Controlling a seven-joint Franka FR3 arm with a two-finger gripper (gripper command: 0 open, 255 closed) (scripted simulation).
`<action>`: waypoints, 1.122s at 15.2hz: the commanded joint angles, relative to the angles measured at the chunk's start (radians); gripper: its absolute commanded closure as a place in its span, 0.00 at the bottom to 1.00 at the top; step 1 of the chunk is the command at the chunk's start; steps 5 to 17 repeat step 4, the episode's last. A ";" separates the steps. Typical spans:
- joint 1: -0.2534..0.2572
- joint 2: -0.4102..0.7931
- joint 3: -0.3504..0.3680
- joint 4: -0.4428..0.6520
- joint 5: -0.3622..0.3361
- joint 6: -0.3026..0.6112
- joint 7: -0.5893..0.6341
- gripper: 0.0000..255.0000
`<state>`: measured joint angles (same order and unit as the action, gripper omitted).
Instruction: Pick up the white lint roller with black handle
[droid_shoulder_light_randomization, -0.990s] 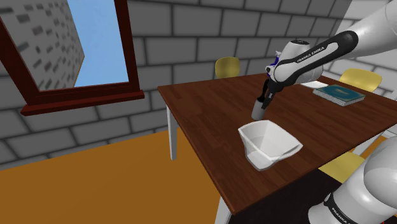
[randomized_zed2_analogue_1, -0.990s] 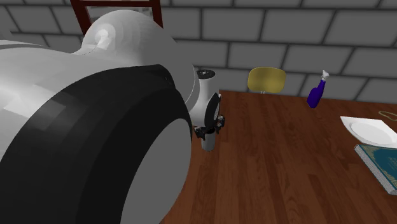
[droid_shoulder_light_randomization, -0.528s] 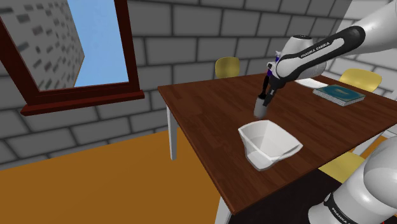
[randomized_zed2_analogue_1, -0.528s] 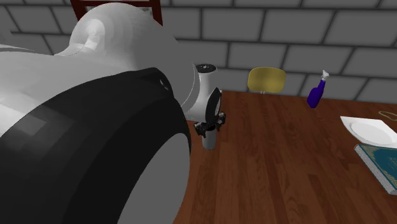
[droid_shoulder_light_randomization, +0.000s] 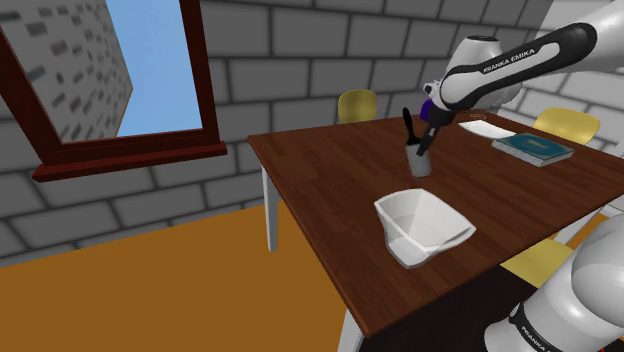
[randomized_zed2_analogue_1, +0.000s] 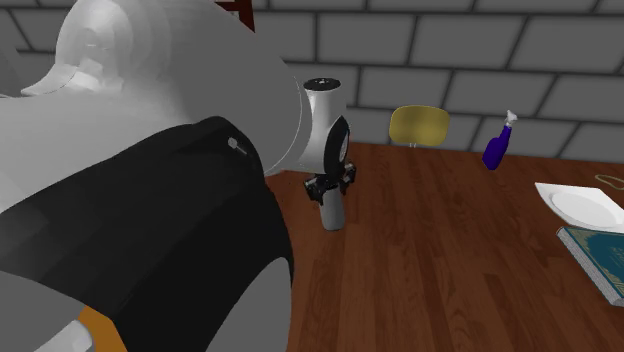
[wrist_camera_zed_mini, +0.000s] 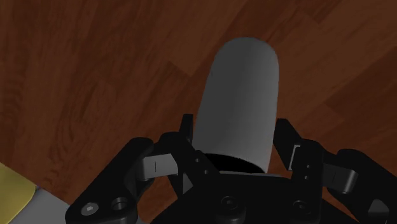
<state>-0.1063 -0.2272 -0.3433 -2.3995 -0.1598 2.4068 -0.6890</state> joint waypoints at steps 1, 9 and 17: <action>-0.001 -0.017 0.003 0.016 -0.003 -0.031 0.000 1.00; -0.001 -0.024 0.005 0.025 -0.003 -0.048 0.001 1.00; -0.001 -0.024 0.005 0.025 -0.003 -0.048 0.001 1.00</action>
